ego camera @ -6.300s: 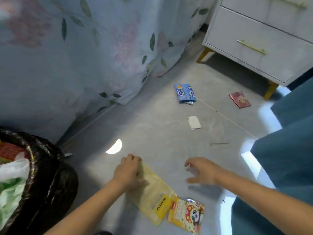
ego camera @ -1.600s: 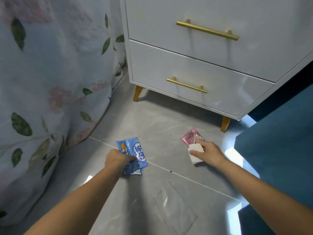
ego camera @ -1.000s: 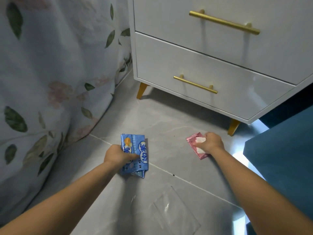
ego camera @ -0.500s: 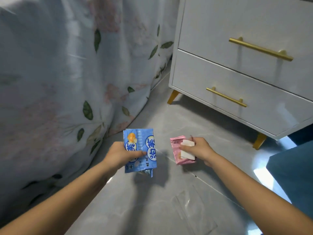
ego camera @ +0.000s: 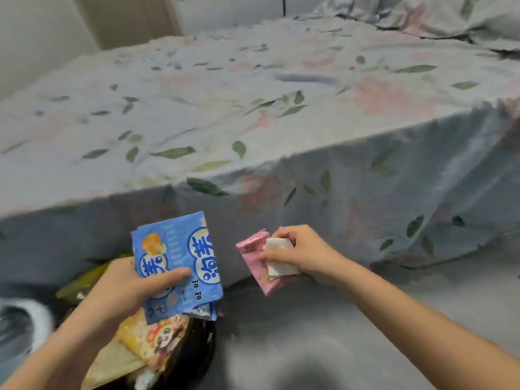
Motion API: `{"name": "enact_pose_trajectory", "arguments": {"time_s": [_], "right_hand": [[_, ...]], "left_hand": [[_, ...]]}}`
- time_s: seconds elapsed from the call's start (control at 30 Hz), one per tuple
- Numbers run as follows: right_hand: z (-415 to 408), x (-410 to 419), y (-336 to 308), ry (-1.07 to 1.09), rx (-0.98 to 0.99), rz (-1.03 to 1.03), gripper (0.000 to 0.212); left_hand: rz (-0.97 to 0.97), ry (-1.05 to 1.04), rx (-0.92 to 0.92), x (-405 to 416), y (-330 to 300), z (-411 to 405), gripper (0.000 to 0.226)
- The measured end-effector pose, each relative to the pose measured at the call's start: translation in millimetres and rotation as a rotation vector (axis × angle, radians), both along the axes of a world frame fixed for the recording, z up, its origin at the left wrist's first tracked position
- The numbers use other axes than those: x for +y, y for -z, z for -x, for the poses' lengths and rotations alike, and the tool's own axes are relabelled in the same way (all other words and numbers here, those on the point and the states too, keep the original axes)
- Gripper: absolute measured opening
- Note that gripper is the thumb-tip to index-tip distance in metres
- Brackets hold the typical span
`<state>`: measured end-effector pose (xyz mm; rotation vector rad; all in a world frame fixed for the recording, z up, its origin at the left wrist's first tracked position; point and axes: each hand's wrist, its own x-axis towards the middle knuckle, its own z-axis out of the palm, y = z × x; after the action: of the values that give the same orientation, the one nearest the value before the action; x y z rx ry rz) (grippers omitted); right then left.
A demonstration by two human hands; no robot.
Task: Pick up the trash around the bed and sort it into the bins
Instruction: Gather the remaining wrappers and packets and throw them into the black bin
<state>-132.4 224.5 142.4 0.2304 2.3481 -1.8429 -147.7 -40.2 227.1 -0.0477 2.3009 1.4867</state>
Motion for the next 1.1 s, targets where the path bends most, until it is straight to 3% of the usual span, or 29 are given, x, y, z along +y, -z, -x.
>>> {"name": "enact_pose_trajectory", "arguments": {"time_s": [0.1,0.23,0.4,0.5,0.57,0.63,0.73,0.87,0.97,1.1], "right_hand": [[40,-71,-6,-0.160,0.032,-0.106,0.024],[64,-139,-8,-0.351,0.047,-0.269,0.018],[81,-186,-9,-0.488,0.075,-0.506,0.030],[82,-215,1,-0.635,0.120,-0.736,0.053],[78,-226,18,-0.711,0.103,-0.813,0.049],[70,-228,34,-0.736,0.053,-0.863,0.030],[55,-221,48,-0.678,0.088,-0.816,0.033],[44,-200,41,-0.533,0.258,-0.640,0.061],[38,-155,26,-0.345,0.232,-0.547,0.044],[0,-54,36,-0.109,-0.005,-0.564,0.024]], "left_hand": [[0.104,-0.159,-0.007,-71,13,-10,0.010],[0.249,-0.221,-0.066,-122,51,-13,0.013],[0.474,-0.180,-0.145,-149,104,3,0.022],[0.623,-0.129,-0.146,-156,131,14,0.029],[0.711,-0.068,-0.152,-157,144,18,0.034],[0.789,-0.026,-0.167,-156,155,24,0.046],[0.998,-0.032,-0.128,-146,158,20,0.061],[1.219,-0.018,0.139,-128,117,15,0.045],[1.114,0.029,0.331,-95,76,16,0.042],[0.841,0.238,0.470,-11,62,9,0.041]]}}
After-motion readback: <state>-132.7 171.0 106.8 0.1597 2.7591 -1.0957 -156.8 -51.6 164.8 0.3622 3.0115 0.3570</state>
